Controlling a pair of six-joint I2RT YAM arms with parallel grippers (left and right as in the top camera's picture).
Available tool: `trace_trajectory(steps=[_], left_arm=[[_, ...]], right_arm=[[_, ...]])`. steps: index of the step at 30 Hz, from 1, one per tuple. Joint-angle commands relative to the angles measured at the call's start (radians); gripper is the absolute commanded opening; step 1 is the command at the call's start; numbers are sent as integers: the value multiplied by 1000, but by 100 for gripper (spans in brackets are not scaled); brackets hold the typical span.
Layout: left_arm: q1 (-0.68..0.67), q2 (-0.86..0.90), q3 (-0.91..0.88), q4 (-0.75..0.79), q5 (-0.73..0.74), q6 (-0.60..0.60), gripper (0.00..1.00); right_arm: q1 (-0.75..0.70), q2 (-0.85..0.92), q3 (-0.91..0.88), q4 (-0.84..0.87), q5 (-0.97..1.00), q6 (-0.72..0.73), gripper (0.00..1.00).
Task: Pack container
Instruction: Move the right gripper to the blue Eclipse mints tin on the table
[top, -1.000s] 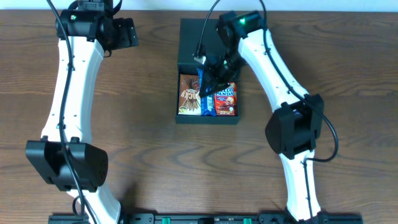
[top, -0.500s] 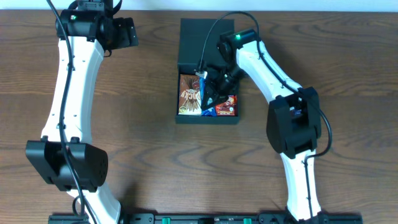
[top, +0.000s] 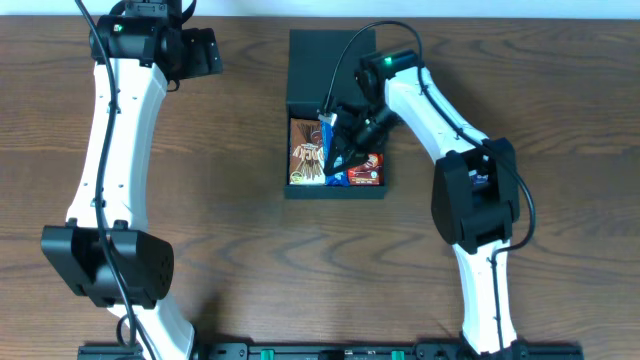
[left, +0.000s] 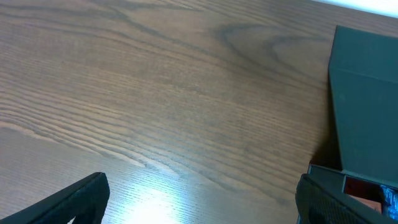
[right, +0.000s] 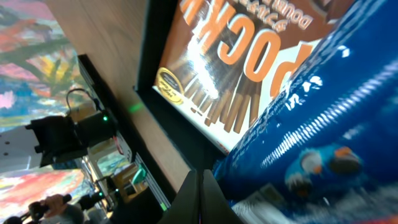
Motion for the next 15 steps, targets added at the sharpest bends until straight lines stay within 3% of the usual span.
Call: trace_trajectory(steps=[1,5,8,10,12,14,15], left_arm=[[4,5,15,0,-10,18,97],[4,5,15,-1,-9,18,97],[4,5,15,-1,-6,18,97],[4,5,15,-1,-6,18,97],[4,5,15,-1,-6,18,97],[4,5,15,0,-6,18,97],[4,5,15,0,-6,18,97]], right_arm=[[-33,-37,90,-11,-33,-11,2],[-83,-99,185,-10,72,58,1],[-143,-155,235,-14,413,333,2],[-196,-189,236,-58,655,535,8],[-248,-206,236,-119,769,570,24],[-298,-209,235,-207,885,570,53],[-310,-209,232,-226,922,569,60]])
